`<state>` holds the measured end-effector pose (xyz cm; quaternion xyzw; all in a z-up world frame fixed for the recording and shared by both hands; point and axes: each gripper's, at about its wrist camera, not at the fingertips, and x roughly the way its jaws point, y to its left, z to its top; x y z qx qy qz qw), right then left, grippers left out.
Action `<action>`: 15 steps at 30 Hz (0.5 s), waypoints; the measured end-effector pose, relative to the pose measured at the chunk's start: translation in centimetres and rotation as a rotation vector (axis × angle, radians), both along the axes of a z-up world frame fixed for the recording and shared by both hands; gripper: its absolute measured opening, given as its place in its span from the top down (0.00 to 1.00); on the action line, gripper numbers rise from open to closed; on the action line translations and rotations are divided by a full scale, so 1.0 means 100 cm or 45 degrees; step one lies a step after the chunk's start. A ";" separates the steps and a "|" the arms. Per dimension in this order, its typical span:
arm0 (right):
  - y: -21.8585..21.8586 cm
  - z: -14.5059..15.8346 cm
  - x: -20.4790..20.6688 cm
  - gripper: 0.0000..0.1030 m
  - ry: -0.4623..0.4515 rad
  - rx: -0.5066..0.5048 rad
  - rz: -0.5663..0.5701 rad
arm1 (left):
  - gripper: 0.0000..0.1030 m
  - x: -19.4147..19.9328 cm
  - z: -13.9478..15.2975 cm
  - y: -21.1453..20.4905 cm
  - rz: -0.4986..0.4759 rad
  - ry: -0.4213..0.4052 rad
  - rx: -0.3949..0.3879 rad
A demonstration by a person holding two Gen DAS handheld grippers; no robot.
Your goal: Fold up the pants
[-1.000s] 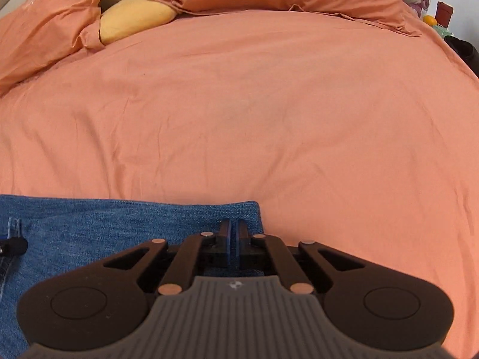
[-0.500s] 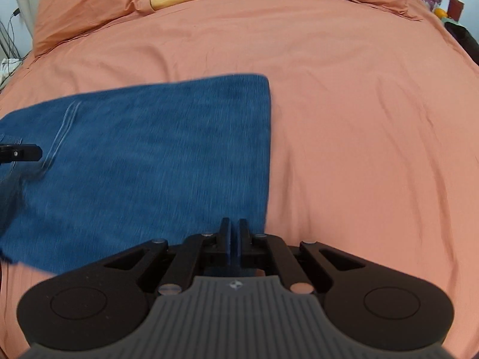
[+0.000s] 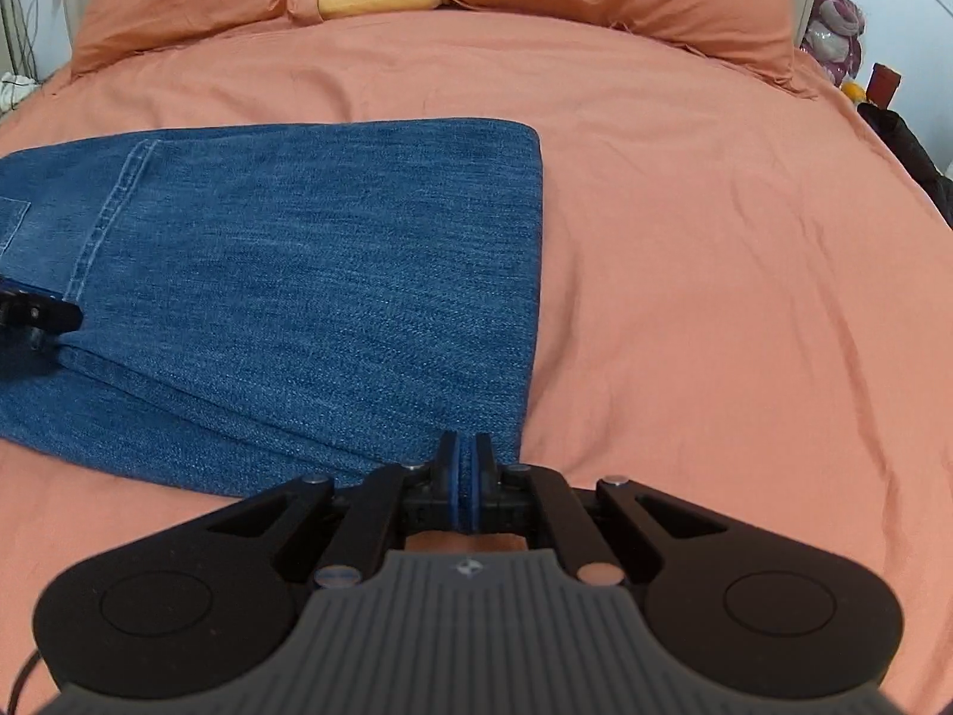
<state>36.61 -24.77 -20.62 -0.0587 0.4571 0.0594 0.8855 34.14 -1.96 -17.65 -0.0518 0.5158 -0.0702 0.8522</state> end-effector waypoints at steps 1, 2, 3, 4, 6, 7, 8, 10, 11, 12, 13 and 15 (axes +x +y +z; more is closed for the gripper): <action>0.000 0.002 0.003 1.00 0.019 -0.004 -0.002 | 0.61 -0.003 0.004 0.005 0.005 0.004 -0.020; 0.000 0.005 0.008 1.00 0.038 -0.010 -0.003 | 0.58 -0.005 0.008 0.008 0.016 0.007 -0.037; 0.002 0.009 0.011 1.00 0.049 -0.023 0.003 | 0.58 -0.009 0.013 0.012 0.025 0.013 -0.054; 0.005 0.013 0.013 1.00 0.050 -0.042 0.016 | 0.58 -0.013 0.019 0.015 0.027 0.012 -0.064; 0.012 0.022 0.012 1.00 0.033 -0.077 0.052 | 0.58 -0.026 0.030 0.025 0.018 -0.016 -0.064; 0.017 0.027 0.012 1.00 0.024 -0.076 0.071 | 0.58 -0.032 0.036 0.029 0.016 -0.030 -0.053; 0.021 0.033 0.011 1.00 0.014 -0.068 0.093 | 0.58 -0.038 0.041 0.033 0.019 -0.039 -0.039; 0.033 0.044 0.008 1.00 -0.010 -0.058 0.144 | 0.58 -0.047 0.051 0.043 0.034 -0.049 -0.032; 0.041 0.049 0.006 1.00 -0.031 -0.055 0.175 | 0.57 -0.053 0.058 0.048 0.043 -0.059 -0.037; 0.048 0.053 0.005 1.00 -0.054 -0.047 0.210 | 0.56 -0.057 0.061 0.053 0.054 -0.071 -0.036; 0.057 0.058 0.004 0.99 -0.071 -0.036 0.251 | 0.54 -0.064 0.068 0.059 0.068 -0.091 -0.029; 0.072 0.063 0.005 0.96 -0.065 0.018 0.315 | 0.50 -0.076 0.075 0.073 0.090 -0.130 -0.017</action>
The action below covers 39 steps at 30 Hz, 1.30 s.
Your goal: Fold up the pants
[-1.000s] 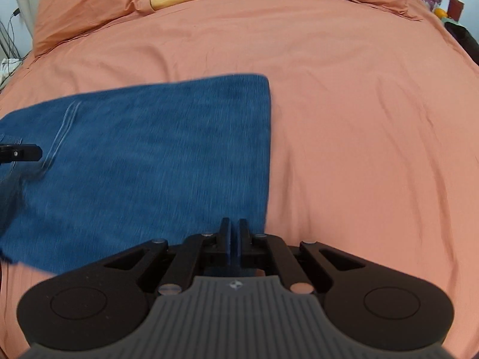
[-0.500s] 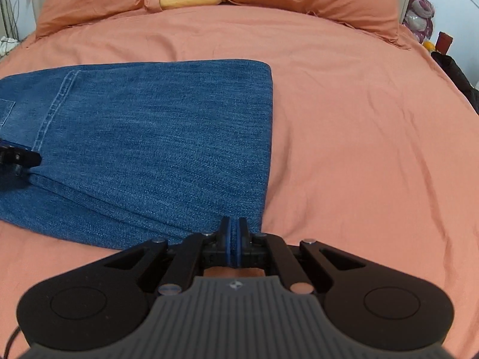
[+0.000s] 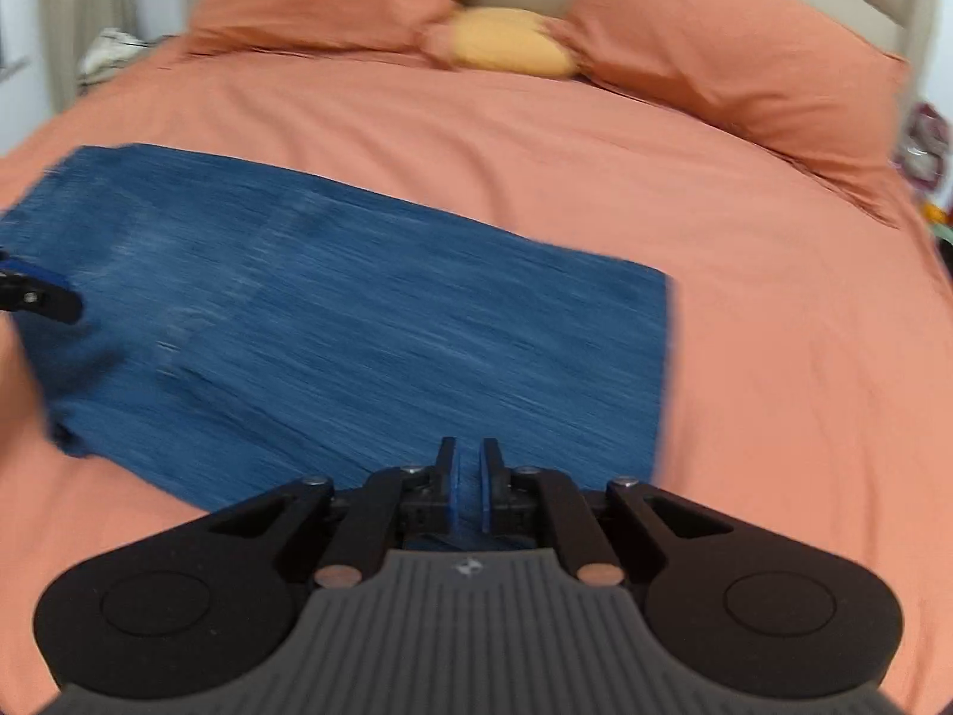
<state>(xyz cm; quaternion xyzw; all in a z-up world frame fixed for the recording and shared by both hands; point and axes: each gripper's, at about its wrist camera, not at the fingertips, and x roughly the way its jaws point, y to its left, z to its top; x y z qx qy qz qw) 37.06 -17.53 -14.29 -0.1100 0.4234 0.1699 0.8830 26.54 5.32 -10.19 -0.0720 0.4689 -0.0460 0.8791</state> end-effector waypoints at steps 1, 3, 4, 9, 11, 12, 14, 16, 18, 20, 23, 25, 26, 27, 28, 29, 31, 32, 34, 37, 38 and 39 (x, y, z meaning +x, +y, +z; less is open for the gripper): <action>0.007 0.001 0.002 0.94 0.009 0.028 0.027 | 0.50 -0.005 0.002 0.007 0.009 -0.008 0.006; 0.024 0.003 0.001 0.84 -0.012 0.036 0.097 | 0.50 -0.015 0.005 0.024 0.042 -0.025 0.009; 0.036 0.003 0.001 0.71 -0.022 0.012 0.141 | 0.50 -0.021 0.007 0.033 0.070 -0.039 0.009; 0.082 -0.002 0.006 0.67 -0.065 -0.105 0.284 | 0.50 -0.043 0.004 0.091 0.325 -0.101 -0.084; 0.096 -0.003 0.011 0.67 -0.062 -0.146 0.333 | 0.50 -0.048 -0.004 0.114 0.412 -0.082 -0.141; 0.104 -0.004 0.014 0.67 -0.064 -0.178 0.362 | 0.50 -0.050 -0.007 0.127 0.451 -0.072 -0.174; 0.118 -0.007 0.021 0.68 -0.071 -0.233 0.414 | 0.50 -0.054 -0.014 0.150 0.523 -0.061 -0.236; 0.133 -0.009 0.030 0.69 -0.067 -0.284 0.468 | 0.50 -0.060 -0.018 0.173 0.597 -0.068 -0.296; 0.147 -0.010 0.039 0.69 -0.055 -0.337 0.529 | 0.49 -0.067 -0.024 0.195 0.697 -0.085 -0.368; 0.160 -0.012 0.047 0.69 -0.050 -0.395 0.584 | 0.48 -0.075 -0.032 0.217 0.810 -0.100 -0.447; 0.175 -0.016 0.060 0.69 -0.029 -0.448 0.649 | 0.45 -0.087 -0.046 0.245 0.944 -0.114 -0.566; 0.183 -0.021 0.070 0.69 -0.009 -0.466 0.682 | 0.45 -0.092 -0.058 0.261 1.007 -0.117 -0.642; 0.188 -0.023 0.074 0.69 0.004 -0.468 0.699 | 0.45 -0.094 -0.064 0.269 1.032 -0.117 -0.679; 0.191 -0.026 0.078 0.69 0.019 -0.466 0.715 | 0.45 -0.095 -0.070 0.275 1.056 -0.118 -0.719; 0.195 -0.029 0.082 0.69 0.031 -0.462 0.733 | 0.44 -0.094 -0.076 0.280 1.062 -0.123 -0.767; 0.199 -0.033 0.086 0.69 0.047 -0.460 0.752 | 0.44 -0.090 -0.082 0.285 1.061 -0.126 -0.813; 0.206 -0.043 0.093 0.69 0.091 -0.473 0.785 | 0.39 -0.084 -0.092 0.291 1.065 -0.141 -0.887; 0.209 -0.048 0.096 0.68 0.106 -0.480 0.800 | 0.37 -0.080 -0.097 0.294 1.062 -0.144 -0.912; 0.215 -0.055 0.102 0.64 0.132 -0.480 0.824 | 0.35 -0.072 -0.106 0.301 1.054 -0.157 -0.959; 0.220 -0.059 0.109 0.62 0.167 -0.494 0.862 | 0.35 -0.058 -0.113 0.305 1.031 -0.182 -0.962; 0.219 -0.059 0.112 0.62 0.183 -0.485 0.866 | 0.36 -0.053 -0.114 0.305 1.025 -0.179 -0.942; 0.217 -0.058 0.116 0.62 0.199 -0.466 0.862 | 0.38 -0.048 -0.116 0.305 1.014 -0.170 -0.925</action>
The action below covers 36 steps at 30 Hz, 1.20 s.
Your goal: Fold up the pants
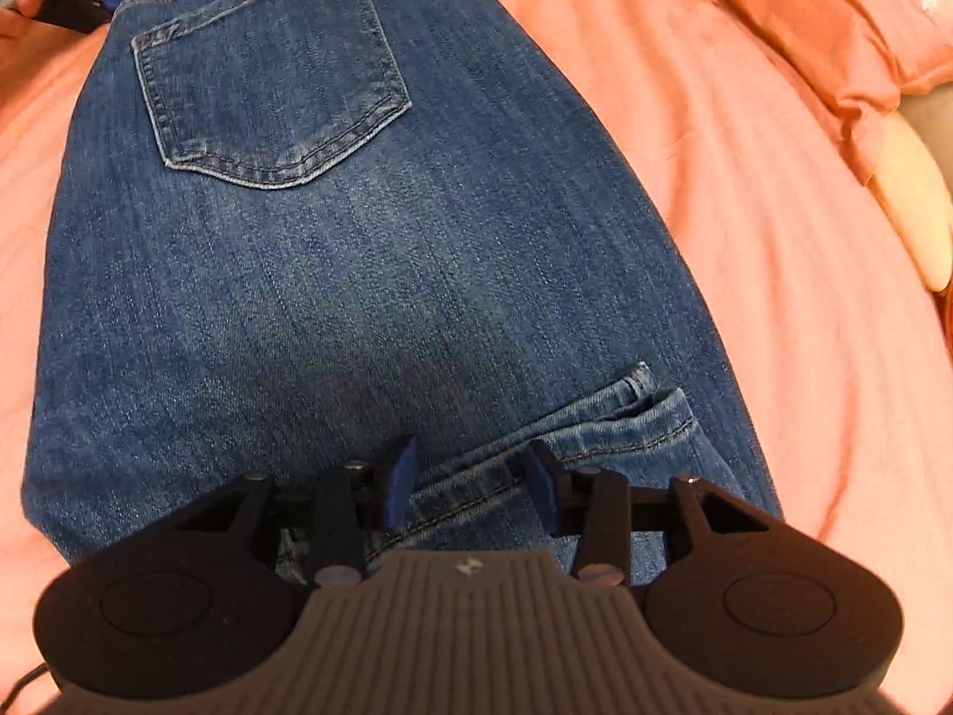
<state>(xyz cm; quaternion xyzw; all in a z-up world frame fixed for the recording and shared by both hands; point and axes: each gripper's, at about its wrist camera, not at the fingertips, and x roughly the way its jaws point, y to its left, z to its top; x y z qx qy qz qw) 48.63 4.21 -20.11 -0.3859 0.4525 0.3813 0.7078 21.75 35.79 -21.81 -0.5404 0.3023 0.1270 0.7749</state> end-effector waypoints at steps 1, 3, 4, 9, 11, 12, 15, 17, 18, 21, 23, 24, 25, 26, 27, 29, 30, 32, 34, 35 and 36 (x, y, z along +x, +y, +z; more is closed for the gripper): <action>-0.002 0.001 0.003 0.62 0.015 0.013 -0.008 | 0.40 0.003 0.000 0.000 0.001 0.000 0.017; -0.005 0.001 0.007 0.62 0.022 0.028 -0.007 | 0.45 0.007 0.000 0.000 0.001 0.007 0.044; -0.006 0.000 0.007 0.61 0.017 0.034 -0.005 | 0.49 0.008 0.001 -0.001 0.005 0.017 0.060; -0.018 0.002 0.007 0.61 0.017 0.068 -0.019 | 0.65 0.022 0.027 -0.021 0.007 0.119 0.298; -0.020 0.003 0.007 0.61 0.014 0.070 -0.022 | 0.69 0.029 0.042 -0.032 0.009 0.165 0.401; -0.021 0.002 0.006 0.61 0.012 0.073 -0.027 | 0.70 0.032 0.049 -0.036 0.013 0.185 0.436; -0.025 0.002 0.005 0.61 0.014 0.090 -0.054 | 0.72 0.037 0.072 -0.051 0.005 0.209 0.560; -0.027 0.003 0.003 0.61 0.007 0.091 -0.065 | 0.72 0.037 0.095 -0.067 -0.019 0.181 0.679; -0.027 0.004 0.002 0.61 0.000 0.087 -0.069 | 0.73 0.037 0.108 -0.075 -0.031 0.159 0.729; -0.030 0.012 -0.006 0.63 -0.039 0.102 -0.071 | 0.73 0.039 0.147 -0.103 -0.079 0.093 0.852; -0.042 0.023 -0.011 0.63 -0.036 0.164 -0.111 | 0.74 0.042 0.171 -0.127 -0.115 0.060 0.939; -0.050 0.029 -0.014 0.63 -0.038 0.190 -0.131 | 0.74 0.044 0.183 -0.140 -0.132 0.040 0.976; -0.059 0.033 -0.017 0.63 -0.047 0.203 -0.152 | 0.74 0.045 0.194 -0.153 -0.151 0.023 1.010; -0.069 0.038 -0.020 0.63 -0.057 0.208 -0.181 | 0.74 0.050 0.204 -0.169 -0.172 0.009 1.042; -0.078 0.042 -0.023 0.63 -0.063 0.213 -0.214 | 0.74 0.053 0.213 -0.186 -0.197 -0.008 1.076; -0.103 0.050 -0.030 0.63 -0.070 0.238 -0.277 | 0.75 0.063 0.227 -0.223 -0.262 -0.038 1.150; -0.116 0.053 -0.035 0.63 -0.079 0.247 -0.304 | 0.75 0.067 0.232 -0.243 -0.300 -0.059 1.179; -0.143 0.057 -0.048 0.63 -0.104 0.259 -0.348 | 0.75 0.077 0.237 -0.284 -0.384 -0.105 1.239; -0.170 0.062 -0.057 0.63 -0.117 0.266 -0.394 | 0.76 0.083 0.233 -0.329 -0.480 -0.138 1.321; -0.184 0.063 -0.061 0.63 -0.118 0.268 -0.424 | 0.76 0.084 0.227 -0.351 -0.529 -0.151 1.360; -0.198 0.064 -0.065 0.63 -0.117 0.271 -0.460 | 0.76 0.086 0.219 -0.374 -0.578 -0.159 1.394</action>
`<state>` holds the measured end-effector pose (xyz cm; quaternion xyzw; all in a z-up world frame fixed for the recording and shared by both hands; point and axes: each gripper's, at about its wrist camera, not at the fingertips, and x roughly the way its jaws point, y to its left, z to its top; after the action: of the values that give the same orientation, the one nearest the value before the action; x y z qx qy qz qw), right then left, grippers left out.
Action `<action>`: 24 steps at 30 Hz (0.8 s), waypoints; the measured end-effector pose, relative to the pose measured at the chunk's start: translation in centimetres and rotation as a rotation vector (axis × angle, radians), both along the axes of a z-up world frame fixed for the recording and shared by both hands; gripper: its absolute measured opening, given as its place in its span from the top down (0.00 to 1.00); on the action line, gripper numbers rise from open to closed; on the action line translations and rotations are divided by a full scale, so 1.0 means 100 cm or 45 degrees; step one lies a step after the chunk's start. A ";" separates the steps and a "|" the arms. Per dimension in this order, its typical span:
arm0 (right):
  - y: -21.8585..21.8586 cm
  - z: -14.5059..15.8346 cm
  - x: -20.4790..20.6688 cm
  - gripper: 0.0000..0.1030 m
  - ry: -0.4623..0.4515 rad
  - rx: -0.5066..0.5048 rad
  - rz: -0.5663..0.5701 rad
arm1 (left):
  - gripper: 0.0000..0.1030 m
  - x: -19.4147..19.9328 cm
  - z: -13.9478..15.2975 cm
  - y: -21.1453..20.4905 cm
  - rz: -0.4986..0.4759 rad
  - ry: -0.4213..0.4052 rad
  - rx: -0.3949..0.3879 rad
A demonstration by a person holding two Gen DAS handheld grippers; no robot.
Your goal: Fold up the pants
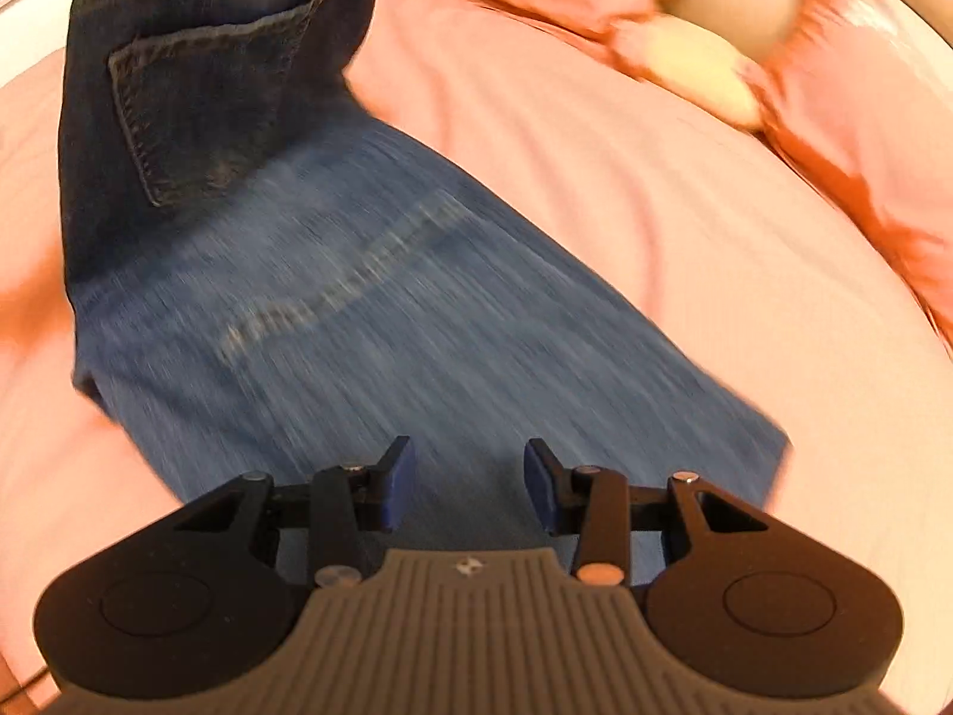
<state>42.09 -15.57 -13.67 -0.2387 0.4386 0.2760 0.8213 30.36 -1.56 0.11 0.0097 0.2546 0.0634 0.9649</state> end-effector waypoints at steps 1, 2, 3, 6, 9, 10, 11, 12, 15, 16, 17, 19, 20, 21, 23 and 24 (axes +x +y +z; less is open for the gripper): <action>-0.014 0.001 -0.004 0.63 0.007 0.005 -0.041 | 0.76 0.002 -0.009 -0.021 -0.043 0.015 0.026; -0.027 0.002 -0.007 0.63 0.018 0.010 -0.085 | 0.76 0.005 -0.018 -0.041 -0.089 0.035 0.048; -0.040 0.003 -0.008 0.63 0.031 0.018 -0.121 | 0.77 0.006 -0.030 -0.062 -0.135 0.055 0.072; -0.075 -0.001 -0.016 0.63 0.055 0.033 -0.205 | 0.77 0.004 -0.071 -0.117 -0.260 0.140 0.151; -0.103 -0.009 -0.028 0.63 0.090 0.048 -0.267 | 0.77 -0.003 -0.110 -0.151 -0.357 0.277 0.184; -0.110 -0.012 -0.032 0.63 0.106 0.061 -0.288 | 0.77 -0.006 -0.121 -0.157 -0.377 0.322 0.199; -0.118 -0.015 -0.036 0.63 0.124 0.079 -0.309 | 0.75 -0.009 -0.128 -0.163 -0.393 0.359 0.217; -0.124 -0.016 -0.040 0.63 0.140 0.098 -0.325 | 0.74 -0.011 -0.134 -0.164 -0.408 0.383 0.229; -0.135 -0.019 -0.048 0.63 0.174 0.145 -0.349 | 0.59 -0.013 -0.130 -0.157 -0.486 0.421 0.196; -0.135 -0.019 -0.050 0.63 0.178 0.159 -0.349 | 0.43 -0.011 -0.126 -0.151 -0.524 0.434 0.142; -0.134 -0.017 -0.049 0.63 0.178 0.172 -0.347 | 0.32 -0.011 -0.121 -0.146 -0.567 0.454 0.062; -0.131 -0.011 -0.050 0.63 0.171 0.203 -0.342 | 0.27 -0.011 -0.113 -0.134 -0.638 0.504 -0.119; -0.128 -0.005 -0.051 0.63 0.168 0.223 -0.341 | 0.28 -0.010 -0.108 -0.126 -0.651 0.515 -0.170; -0.124 0.001 -0.051 0.63 0.163 0.246 -0.340 | 0.29 -0.010 -0.102 -0.118 -0.664 0.519 -0.205; -0.118 0.015 -0.050 0.63 0.155 0.297 -0.338 | 0.29 -0.011 -0.091 -0.098 -0.673 0.514 -0.273; -0.113 0.024 -0.047 0.63 0.154 0.323 -0.340 | 0.29 -0.012 -0.086 -0.088 -0.670 0.514 -0.290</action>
<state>37.35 -26.91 -11.26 -0.0558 0.4766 0.2314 0.8463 29.19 -10.38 -8.53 -0.0204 0.4345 -0.2196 0.8733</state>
